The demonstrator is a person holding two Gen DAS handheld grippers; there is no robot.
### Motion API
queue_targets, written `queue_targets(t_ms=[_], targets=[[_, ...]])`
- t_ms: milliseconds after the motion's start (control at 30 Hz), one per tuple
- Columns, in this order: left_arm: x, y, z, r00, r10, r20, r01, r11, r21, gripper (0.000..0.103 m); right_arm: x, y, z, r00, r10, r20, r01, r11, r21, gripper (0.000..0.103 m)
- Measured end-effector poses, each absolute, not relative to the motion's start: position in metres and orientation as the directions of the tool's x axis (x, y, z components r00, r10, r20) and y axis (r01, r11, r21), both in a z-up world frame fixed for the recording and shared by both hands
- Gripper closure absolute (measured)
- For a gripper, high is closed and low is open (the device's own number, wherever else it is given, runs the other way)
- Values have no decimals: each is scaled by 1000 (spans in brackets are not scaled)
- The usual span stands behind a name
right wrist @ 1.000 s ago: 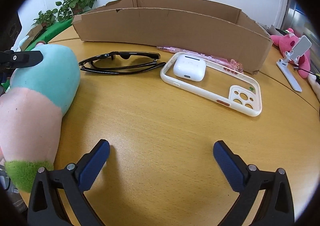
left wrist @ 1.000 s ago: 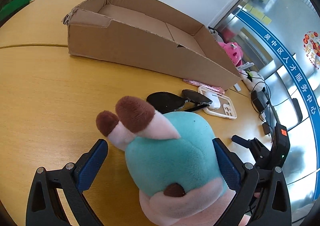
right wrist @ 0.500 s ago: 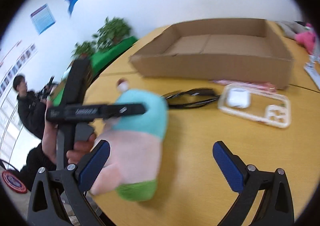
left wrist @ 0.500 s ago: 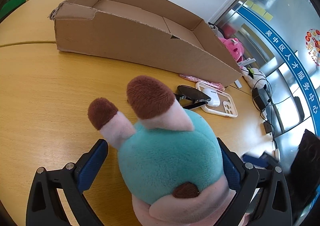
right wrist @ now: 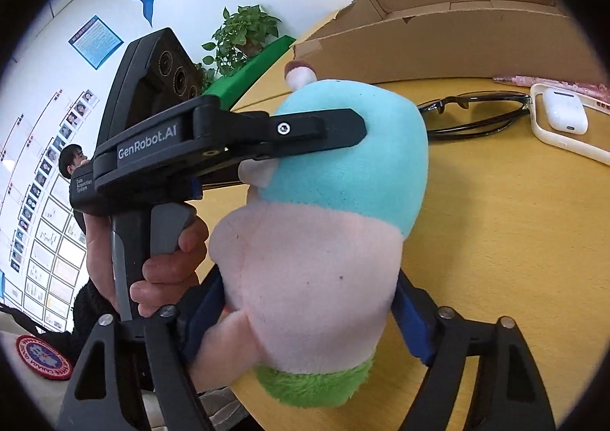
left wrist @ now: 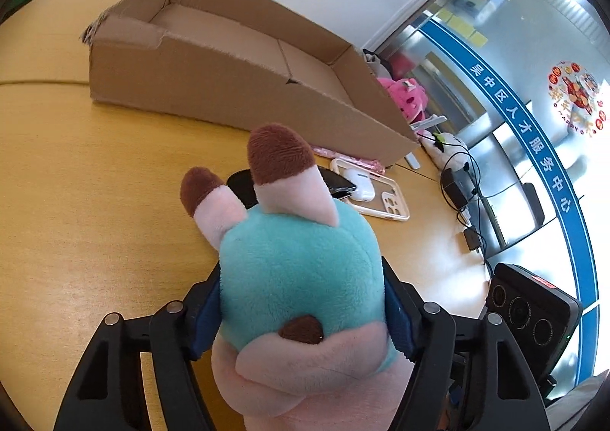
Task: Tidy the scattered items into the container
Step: 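Lift the plush pig with the left gripper and carry it over the box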
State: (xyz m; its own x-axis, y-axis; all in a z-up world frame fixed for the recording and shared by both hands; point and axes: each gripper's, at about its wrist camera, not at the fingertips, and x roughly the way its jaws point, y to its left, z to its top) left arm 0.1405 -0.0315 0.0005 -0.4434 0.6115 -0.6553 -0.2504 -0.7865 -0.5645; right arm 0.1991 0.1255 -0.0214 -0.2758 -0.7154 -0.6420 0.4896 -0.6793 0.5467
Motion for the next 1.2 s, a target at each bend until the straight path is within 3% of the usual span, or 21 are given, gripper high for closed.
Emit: queue_targets(t_ms=[300,767,967,1200], targets=[[126,-24,95,-558,622,-549,-406,-782,-472,28,198,131,39,-437,-705,-558,578,-696,426,30],[60,-27,296,-764,556,-327,-512,-831,-218,27,126,126,218,-609,-703,-367,688,-699,198,30],[3,-48,337,-800,492,-343,-463,-870,-169,27,66,113,264,-589,-732,-342,718,-669,194,30],[-94,-66,318,-771,435,-465,-398,-899,-180,27,-25,98,262,-491,-769,-410,714,-625,315,30]])
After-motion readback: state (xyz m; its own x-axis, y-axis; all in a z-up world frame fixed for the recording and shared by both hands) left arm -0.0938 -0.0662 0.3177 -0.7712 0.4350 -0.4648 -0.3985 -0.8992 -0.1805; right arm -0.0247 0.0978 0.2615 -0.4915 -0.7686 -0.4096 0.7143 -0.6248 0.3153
